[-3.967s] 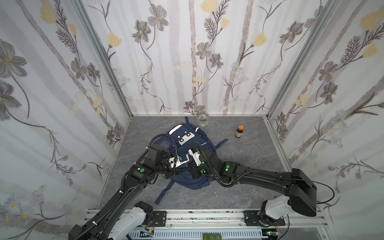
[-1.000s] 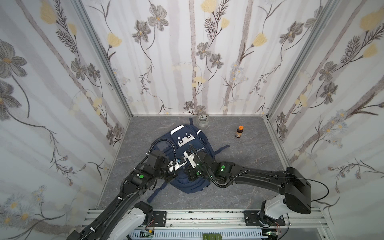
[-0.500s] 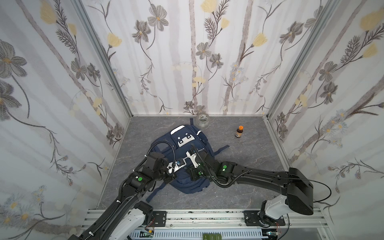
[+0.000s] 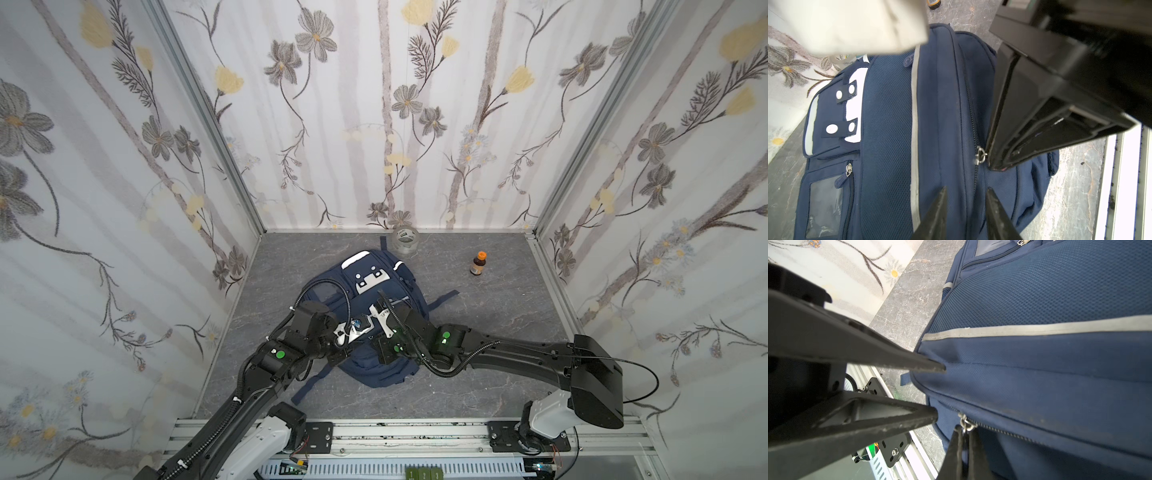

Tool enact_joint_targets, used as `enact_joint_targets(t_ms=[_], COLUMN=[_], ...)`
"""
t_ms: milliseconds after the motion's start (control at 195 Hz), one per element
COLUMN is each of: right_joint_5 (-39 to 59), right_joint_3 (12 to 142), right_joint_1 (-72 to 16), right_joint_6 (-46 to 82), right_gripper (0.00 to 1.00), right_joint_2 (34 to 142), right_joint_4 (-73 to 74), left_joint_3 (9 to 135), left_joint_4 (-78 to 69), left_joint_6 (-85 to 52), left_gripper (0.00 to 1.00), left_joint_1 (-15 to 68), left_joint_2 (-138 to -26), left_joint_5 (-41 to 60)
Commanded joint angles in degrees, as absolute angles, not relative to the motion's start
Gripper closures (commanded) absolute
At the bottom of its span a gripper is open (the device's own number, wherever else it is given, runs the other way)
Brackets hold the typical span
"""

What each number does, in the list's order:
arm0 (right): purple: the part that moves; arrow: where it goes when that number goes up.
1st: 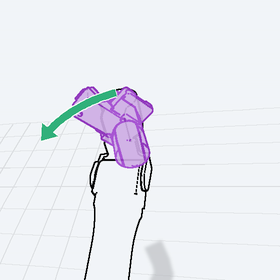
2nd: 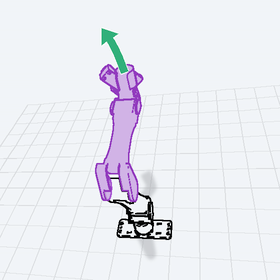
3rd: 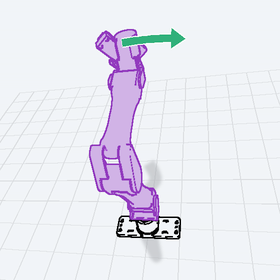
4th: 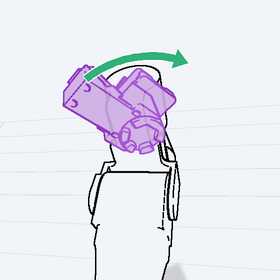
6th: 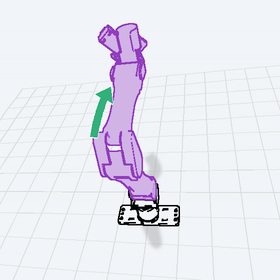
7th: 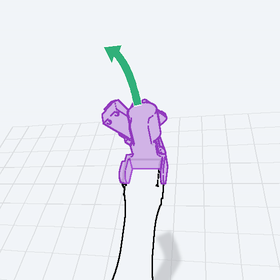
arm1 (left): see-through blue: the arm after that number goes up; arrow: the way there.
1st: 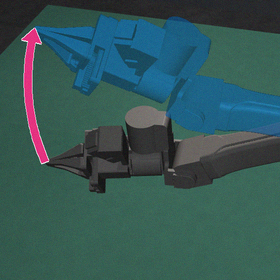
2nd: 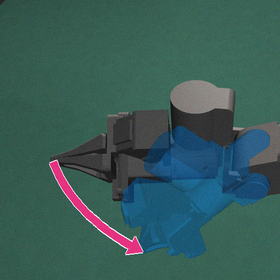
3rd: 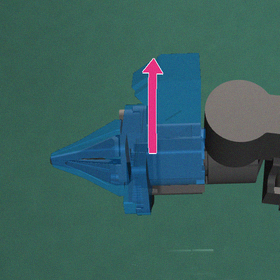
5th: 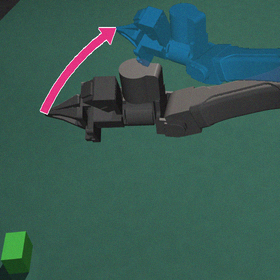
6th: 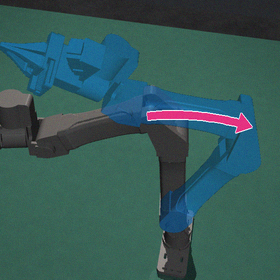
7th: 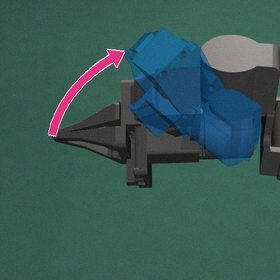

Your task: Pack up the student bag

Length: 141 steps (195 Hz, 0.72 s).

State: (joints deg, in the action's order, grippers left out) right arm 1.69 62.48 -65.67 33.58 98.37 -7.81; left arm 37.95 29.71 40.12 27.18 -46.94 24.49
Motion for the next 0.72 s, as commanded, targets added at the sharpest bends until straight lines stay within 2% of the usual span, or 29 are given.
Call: enact_joint_targets(t_ms=[0,169,271,717], right_joint_5=[2.37,1.67,0.90,1.99], right_joint_3=[63.01,62.52,61.41,65.94], right_joint_1=[-65.92,-65.74,-65.49,-66.14], right_joint_6=[33.25,32.94,33.19,34.11], right_gripper=[1.00,1.00,1.00,1.00], right_joint_2=[98.07,97.28,96.54,99.97], right_joint_4=[-5.61,-6.59,-6.86,-6.88], left_joint_3=[38.95,38.46,37.51,38.94], left_joint_4=[29.66,30.63,30.23,29.51], left_joint_6=[40.75,41.52,41.60,41.07], left_gripper=[0.74,0.95,1.00,1.00], left_joint_1=[27.21,27.17,27.16,27.16], left_joint_2=[-47.95,-48.01,-46.72,-48.07], left_joint_5=[26.00,25.18,24.21,25.17])
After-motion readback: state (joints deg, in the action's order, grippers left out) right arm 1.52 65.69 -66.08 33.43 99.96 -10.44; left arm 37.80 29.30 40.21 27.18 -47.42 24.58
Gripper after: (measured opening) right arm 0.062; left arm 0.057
